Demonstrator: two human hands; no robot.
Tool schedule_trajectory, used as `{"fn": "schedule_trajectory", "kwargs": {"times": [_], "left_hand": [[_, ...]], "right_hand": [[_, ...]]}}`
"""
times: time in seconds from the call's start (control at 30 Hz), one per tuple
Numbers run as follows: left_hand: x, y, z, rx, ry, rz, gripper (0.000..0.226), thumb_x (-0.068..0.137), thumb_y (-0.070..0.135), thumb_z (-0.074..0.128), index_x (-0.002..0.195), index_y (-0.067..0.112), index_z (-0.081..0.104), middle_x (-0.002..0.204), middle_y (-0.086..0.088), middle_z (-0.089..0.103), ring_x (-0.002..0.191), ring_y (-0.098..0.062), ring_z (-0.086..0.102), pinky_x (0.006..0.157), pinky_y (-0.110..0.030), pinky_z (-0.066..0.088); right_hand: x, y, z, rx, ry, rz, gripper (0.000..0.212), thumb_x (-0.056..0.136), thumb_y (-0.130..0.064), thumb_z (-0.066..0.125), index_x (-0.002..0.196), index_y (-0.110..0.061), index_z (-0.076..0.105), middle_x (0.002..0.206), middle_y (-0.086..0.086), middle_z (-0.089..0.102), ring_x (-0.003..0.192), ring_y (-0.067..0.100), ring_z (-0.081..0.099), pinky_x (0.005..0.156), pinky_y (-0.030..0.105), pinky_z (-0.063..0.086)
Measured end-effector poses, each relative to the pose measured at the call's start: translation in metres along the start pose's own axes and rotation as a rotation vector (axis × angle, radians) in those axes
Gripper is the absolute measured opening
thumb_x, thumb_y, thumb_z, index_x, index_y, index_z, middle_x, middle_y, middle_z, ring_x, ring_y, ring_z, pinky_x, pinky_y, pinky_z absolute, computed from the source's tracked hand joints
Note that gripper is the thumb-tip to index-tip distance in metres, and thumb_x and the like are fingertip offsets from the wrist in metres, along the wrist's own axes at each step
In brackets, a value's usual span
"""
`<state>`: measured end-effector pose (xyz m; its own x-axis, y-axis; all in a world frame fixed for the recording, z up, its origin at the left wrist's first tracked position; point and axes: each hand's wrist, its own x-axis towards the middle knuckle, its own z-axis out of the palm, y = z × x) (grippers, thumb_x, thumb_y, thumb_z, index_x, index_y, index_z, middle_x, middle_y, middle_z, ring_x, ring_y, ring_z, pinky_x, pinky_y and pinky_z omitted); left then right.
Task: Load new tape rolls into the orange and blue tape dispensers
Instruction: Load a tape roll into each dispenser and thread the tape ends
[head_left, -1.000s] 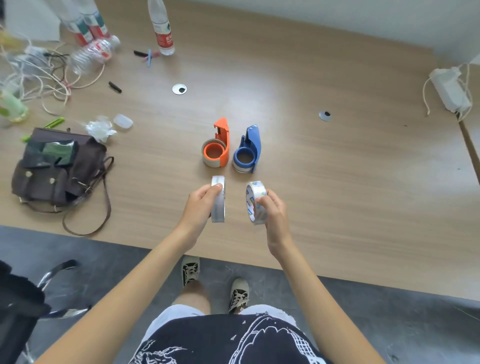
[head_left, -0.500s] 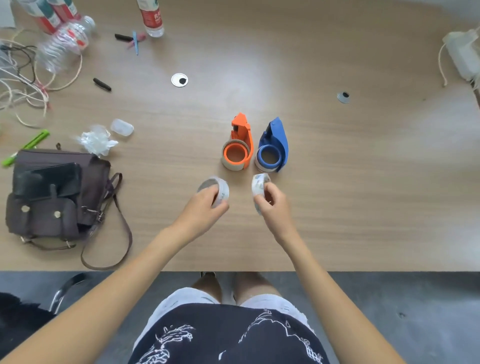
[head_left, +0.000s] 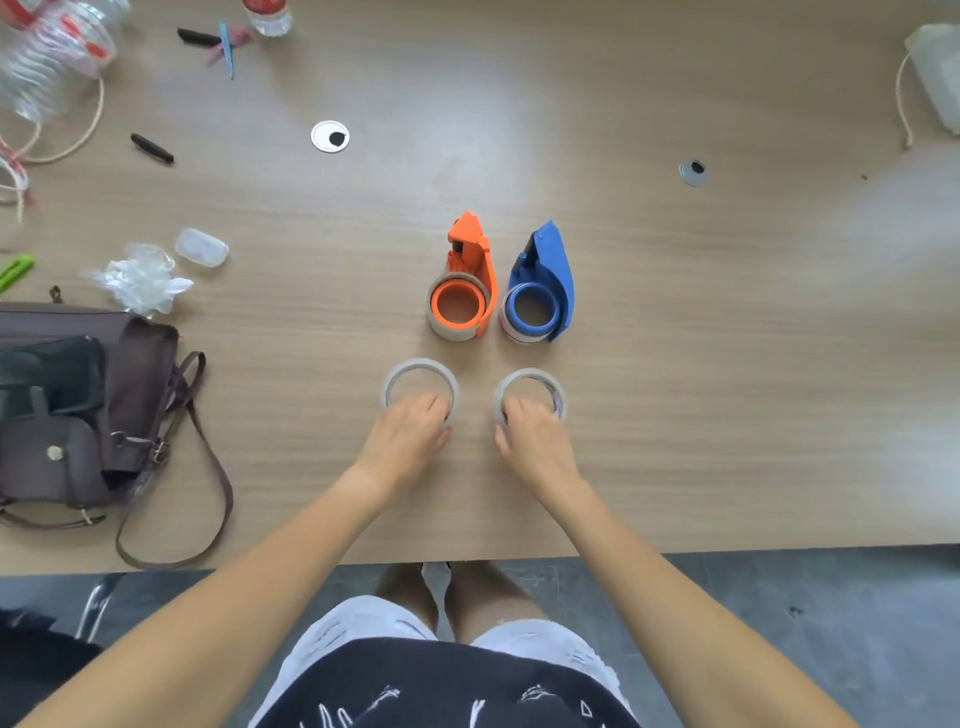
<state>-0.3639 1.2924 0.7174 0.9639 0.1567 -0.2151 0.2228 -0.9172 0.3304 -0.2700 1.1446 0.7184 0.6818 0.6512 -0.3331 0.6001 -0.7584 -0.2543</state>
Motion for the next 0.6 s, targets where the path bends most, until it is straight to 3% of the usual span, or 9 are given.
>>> {"fn": "schedule_trajectory", "kwargs": {"times": [0.07, 0.13, 0.2, 0.3, 0.47, 0.6], "left_hand": [[0.004, 0.001, 0.006, 0.023, -0.011, -0.004, 0.042, 0.044, 0.014, 0.091, 0.062, 0.009, 0.054, 0.058, -0.006, 0.056, 0.048, -0.026, 0.058, 0.036, -0.022, 0.034], [0.006, 0.002, 0.010, 0.047, -0.019, -0.002, 0.043, 0.043, 0.015, 0.092, 0.062, 0.010, 0.054, 0.058, -0.005, 0.056, 0.048, -0.024, 0.057, 0.037, -0.021, 0.034], [0.008, 0.001, 0.016, 0.065, -0.009, 0.005, 0.043, 0.043, 0.015, 0.092, 0.061, 0.011, 0.053, 0.057, -0.004, 0.055, 0.047, -0.023, 0.056, 0.038, -0.022, 0.033], [0.008, -0.002, 0.022, 0.023, 0.011, -0.008, 0.044, 0.044, 0.012, 0.092, 0.062, 0.010, 0.053, 0.058, -0.005, 0.056, 0.049, -0.025, 0.056, 0.040, -0.024, 0.035], [0.008, -0.005, 0.034, -0.138, -0.036, -0.076, 0.027, 0.070, 0.008, 0.078, 0.080, 0.002, 0.054, 0.080, -0.015, 0.058, 0.074, -0.035, 0.057, 0.057, -0.036, 0.039], [0.005, -0.012, 0.046, -0.221, 0.089, -0.034, 0.042, 0.071, 0.027, 0.078, 0.098, 0.002, 0.057, 0.089, -0.013, 0.058, 0.080, -0.030, 0.056, 0.066, -0.038, 0.051]], "right_hand": [[0.003, 0.004, 0.005, -0.048, -0.013, -0.007, 0.021, 0.067, -0.011, 0.074, 0.073, -0.005, 0.055, 0.068, 0.013, 0.059, 0.062, 0.033, 0.059, 0.050, 0.038, 0.046], [0.006, 0.008, 0.012, -0.099, -0.022, -0.001, 0.025, 0.060, -0.011, 0.078, 0.068, -0.007, 0.054, 0.062, 0.010, 0.056, 0.056, 0.031, 0.057, 0.045, 0.034, 0.044], [0.008, 0.010, 0.015, -0.121, -0.042, -0.018, 0.015, 0.076, -0.015, 0.067, 0.081, -0.005, 0.057, 0.077, 0.012, 0.059, 0.072, 0.033, 0.059, 0.058, 0.039, 0.046], [0.010, 0.014, 0.020, -0.133, -0.070, -0.033, 0.018, 0.093, -0.021, 0.047, 0.103, -0.007, 0.051, 0.102, 0.011, 0.057, 0.096, 0.030, 0.054, 0.078, 0.040, 0.043], [0.010, 0.017, 0.023, -0.077, -0.067, -0.031, 0.019, 0.095, -0.022, 0.045, 0.106, -0.007, 0.049, 0.105, 0.010, 0.056, 0.100, 0.029, 0.052, 0.082, 0.037, 0.041], [0.015, 0.015, 0.019, -0.045, -0.004, 0.034, 0.034, 0.091, -0.041, 0.052, 0.098, -0.007, 0.052, 0.097, 0.010, 0.059, 0.094, 0.029, 0.054, 0.080, 0.037, 0.039]]}}
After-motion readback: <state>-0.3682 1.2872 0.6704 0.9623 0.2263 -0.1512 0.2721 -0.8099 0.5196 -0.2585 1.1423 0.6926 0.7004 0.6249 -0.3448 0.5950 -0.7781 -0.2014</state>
